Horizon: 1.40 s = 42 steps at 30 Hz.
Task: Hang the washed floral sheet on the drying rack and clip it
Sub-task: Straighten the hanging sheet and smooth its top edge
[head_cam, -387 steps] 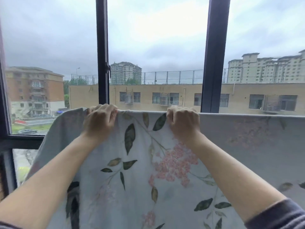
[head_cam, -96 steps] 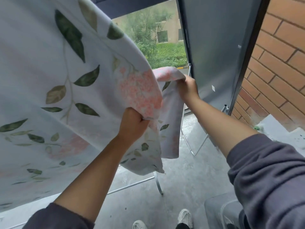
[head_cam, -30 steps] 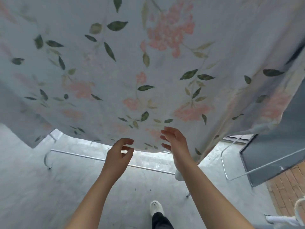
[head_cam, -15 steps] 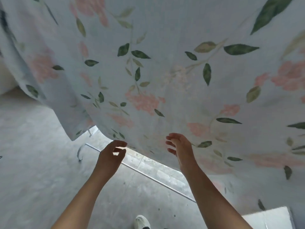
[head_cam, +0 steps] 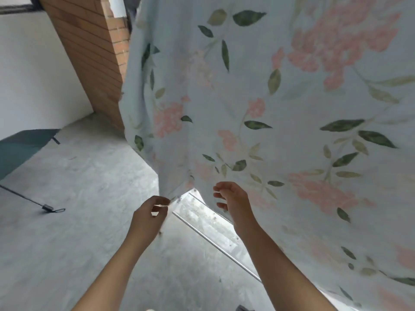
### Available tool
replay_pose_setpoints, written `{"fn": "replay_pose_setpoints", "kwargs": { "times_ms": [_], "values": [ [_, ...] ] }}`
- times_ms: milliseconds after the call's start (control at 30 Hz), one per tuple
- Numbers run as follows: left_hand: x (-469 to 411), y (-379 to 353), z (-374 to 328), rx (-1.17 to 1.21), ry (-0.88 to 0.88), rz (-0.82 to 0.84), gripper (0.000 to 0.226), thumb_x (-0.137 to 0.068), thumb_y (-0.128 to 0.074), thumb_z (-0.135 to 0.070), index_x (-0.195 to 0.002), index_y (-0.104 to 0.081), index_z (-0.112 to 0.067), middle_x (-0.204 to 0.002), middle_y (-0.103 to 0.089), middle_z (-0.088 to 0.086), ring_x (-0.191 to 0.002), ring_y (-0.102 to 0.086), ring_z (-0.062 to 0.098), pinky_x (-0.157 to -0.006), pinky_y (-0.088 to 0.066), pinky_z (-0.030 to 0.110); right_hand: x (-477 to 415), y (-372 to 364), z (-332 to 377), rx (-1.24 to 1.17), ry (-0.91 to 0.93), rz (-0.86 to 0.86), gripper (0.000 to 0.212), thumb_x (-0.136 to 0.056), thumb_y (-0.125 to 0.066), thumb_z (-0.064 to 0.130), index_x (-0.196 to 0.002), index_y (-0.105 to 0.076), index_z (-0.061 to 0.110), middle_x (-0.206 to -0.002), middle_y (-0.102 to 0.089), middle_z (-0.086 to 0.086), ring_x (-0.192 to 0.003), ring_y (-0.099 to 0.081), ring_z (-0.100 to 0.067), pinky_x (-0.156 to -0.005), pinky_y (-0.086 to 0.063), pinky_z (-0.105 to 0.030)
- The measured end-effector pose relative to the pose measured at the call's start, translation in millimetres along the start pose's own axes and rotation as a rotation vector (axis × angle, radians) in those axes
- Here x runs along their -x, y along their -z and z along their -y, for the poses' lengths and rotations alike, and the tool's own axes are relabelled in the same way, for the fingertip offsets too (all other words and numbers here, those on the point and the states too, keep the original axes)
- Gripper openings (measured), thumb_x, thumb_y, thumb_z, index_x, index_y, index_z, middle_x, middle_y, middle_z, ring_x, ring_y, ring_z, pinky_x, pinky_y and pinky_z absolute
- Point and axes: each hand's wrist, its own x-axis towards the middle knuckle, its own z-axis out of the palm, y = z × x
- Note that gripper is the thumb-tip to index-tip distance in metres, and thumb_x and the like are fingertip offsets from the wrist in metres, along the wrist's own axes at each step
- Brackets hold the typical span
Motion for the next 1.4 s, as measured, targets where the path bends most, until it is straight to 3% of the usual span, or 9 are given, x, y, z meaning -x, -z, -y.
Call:
{"fn": "replay_pose_setpoints", "kwargs": {
  "times_ms": [200,500,733,900,1033,1200,1333,1400],
  "values": [
    [-117,103,20,-0.006,-0.019,-0.022,0.022,-0.087,-0.055,-0.006,-0.089,-0.065,-0.025,-0.096,-0.067,-0.015,-0.089,-0.063,0.008,-0.074,-0.045,0.020,-47,-132,16,-0.003,0.020,-0.025,0.022,-0.085,-0.050,0.000,-0.087,-0.064,0.017,-0.091,-0.069,-0.001,-0.081,-0.064,-0.013,-0.075,-0.050,-0.032],
    [-277,162,55,0.056,-0.027,0.024,0.021,-0.087,-0.054,-0.007,-0.088,-0.066,-0.025,-0.092,-0.068,-0.012,-0.086,-0.065,0.013,-0.077,-0.051,0.030,-151,-266,46,0.218,0.224,-0.049,0.027,-0.085,-0.057,0.004,-0.102,-0.056,0.025,-0.103,-0.062,0.011,-0.096,-0.058,-0.005,-0.078,-0.044,-0.017],
    [-385,211,65,0.094,-0.037,0.151,0.021,-0.087,-0.053,-0.006,-0.085,-0.066,-0.023,-0.089,-0.069,-0.011,-0.086,-0.064,0.013,-0.074,-0.049,0.025,-211,-356,73,0.308,0.310,-0.231,0.048,-0.080,-0.069,0.019,-0.118,-0.043,0.029,-0.114,-0.052,0.008,-0.106,-0.049,-0.009,-0.085,-0.041,-0.019],
    [-474,240,66,0.086,-0.085,0.398,0.021,-0.087,-0.053,-0.006,-0.086,-0.066,-0.022,-0.088,-0.070,-0.005,-0.085,-0.064,0.013,-0.071,-0.048,0.023,-242,-413,89,0.270,0.293,-0.610,0.074,-0.078,-0.073,0.021,-0.138,-0.030,0.026,-0.128,-0.043,0.004,-0.117,-0.042,-0.011,-0.100,-0.039,-0.031],
    [-529,239,45,0.091,-0.130,0.616,0.017,-0.089,-0.054,-0.011,-0.094,-0.065,-0.024,-0.098,-0.069,-0.004,-0.088,-0.061,0.011,-0.071,-0.045,0.021,-253,-438,106,0.273,0.332,-0.859,0.088,-0.074,-0.079,0.021,-0.143,-0.025,0.023,-0.136,-0.036,0.002,-0.124,-0.038,-0.011,-0.109,-0.033,-0.035],
    [-571,193,-8,0.230,0.017,0.974,0.026,-0.096,-0.044,-0.014,-0.119,-0.056,-0.016,-0.111,-0.066,0.000,-0.100,-0.059,0.013,-0.080,-0.048,0.030,-274,-445,122,0.309,0.395,-1.034,0.089,-0.069,-0.082,0.019,-0.140,-0.029,0.019,-0.136,-0.039,-0.001,-0.128,-0.039,-0.013,-0.109,-0.034,-0.040],
    [-593,162,-29,0.236,-0.058,1.080,0.023,-0.095,-0.044,-0.009,-0.115,-0.056,-0.014,-0.102,-0.067,-0.002,-0.093,-0.060,0.014,-0.082,-0.048,0.034,-289,-440,126,0.275,0.408,-1.103,0.087,-0.068,-0.083,0.026,-0.138,-0.031,0.024,-0.135,-0.043,0.001,-0.126,-0.045,-0.013,-0.107,-0.039,-0.037],
    [-605,152,-39,0.222,-0.124,1.135,0.023,-0.094,-0.050,-0.007,-0.116,-0.057,-0.011,-0.098,-0.067,-0.004,-0.091,-0.060,0.013,-0.079,-0.048,0.031,-296,-437,131,0.254,0.349,-1.145,0.067,-0.068,-0.082,0.027,-0.121,-0.042,0.025,-0.120,-0.056,-0.001,-0.114,-0.056,-0.016,-0.093,-0.046,-0.029]
  ]
}}
